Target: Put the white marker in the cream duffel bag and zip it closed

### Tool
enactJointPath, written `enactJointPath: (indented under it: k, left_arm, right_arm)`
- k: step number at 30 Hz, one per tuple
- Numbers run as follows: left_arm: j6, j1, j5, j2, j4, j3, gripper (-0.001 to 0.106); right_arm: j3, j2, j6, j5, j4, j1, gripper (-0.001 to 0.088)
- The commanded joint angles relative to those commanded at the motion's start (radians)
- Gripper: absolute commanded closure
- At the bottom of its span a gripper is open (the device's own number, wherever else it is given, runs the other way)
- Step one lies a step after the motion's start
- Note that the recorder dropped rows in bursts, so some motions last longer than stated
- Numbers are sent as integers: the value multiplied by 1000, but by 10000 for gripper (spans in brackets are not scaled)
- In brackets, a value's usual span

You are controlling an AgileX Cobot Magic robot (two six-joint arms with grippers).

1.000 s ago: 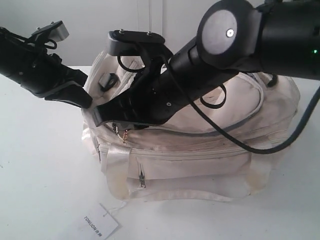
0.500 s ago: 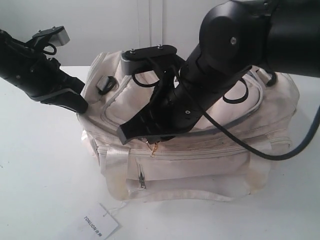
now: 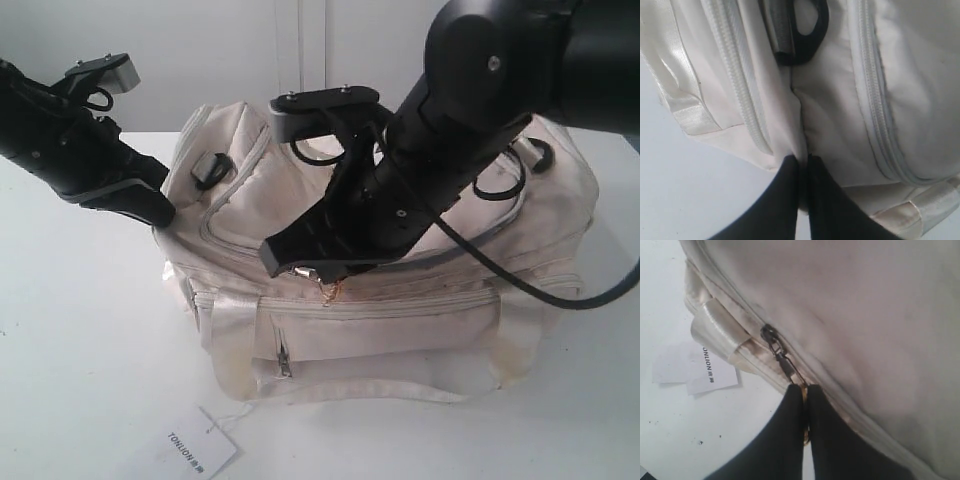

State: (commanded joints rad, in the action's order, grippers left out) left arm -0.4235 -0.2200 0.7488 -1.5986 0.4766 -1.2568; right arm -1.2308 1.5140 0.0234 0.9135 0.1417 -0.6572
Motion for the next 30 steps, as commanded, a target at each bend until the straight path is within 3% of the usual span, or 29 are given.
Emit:
enactJointPath:
  k: [30]
  left_arm:
    - [0, 0, 1, 0, -40, 0, 1053]
  right_arm:
    - [0, -69, -23, 93, -5, 216, 868]
